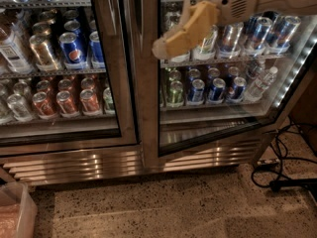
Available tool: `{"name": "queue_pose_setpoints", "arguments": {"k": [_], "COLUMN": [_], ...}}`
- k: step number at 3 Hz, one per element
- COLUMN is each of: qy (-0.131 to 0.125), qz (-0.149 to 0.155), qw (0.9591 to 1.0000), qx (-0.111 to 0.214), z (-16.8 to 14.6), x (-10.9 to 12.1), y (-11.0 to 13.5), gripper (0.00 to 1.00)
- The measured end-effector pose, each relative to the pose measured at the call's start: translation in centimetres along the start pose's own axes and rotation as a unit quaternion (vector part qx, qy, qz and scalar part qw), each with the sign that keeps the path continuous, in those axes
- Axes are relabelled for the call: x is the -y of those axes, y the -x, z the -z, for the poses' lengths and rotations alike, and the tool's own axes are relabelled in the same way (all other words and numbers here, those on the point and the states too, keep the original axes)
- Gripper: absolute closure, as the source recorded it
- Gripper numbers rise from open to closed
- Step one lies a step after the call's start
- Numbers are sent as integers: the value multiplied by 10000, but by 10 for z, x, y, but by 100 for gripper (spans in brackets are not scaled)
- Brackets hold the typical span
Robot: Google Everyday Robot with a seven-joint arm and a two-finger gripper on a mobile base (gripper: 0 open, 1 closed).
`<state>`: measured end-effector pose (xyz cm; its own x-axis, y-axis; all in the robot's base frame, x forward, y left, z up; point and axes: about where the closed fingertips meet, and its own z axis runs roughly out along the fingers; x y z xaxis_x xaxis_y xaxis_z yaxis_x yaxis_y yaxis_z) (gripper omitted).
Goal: Open right fridge door
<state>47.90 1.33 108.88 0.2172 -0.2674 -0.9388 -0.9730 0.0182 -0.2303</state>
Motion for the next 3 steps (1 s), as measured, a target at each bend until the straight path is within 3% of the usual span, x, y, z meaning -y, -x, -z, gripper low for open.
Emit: {"name": "queue_pose_setpoints", "arguments": {"k": [1, 2, 3], "qy": [-1181, -1595, -1597], "qz": [-248, -180, -143], "qw": [9868, 9774, 9732], "qx": [-1080, -1376, -1646], "z": [49, 52, 74], "x": [-33, -49, -54], "y": [-9, -3, 8], "gripper": [0, 0, 0]}}
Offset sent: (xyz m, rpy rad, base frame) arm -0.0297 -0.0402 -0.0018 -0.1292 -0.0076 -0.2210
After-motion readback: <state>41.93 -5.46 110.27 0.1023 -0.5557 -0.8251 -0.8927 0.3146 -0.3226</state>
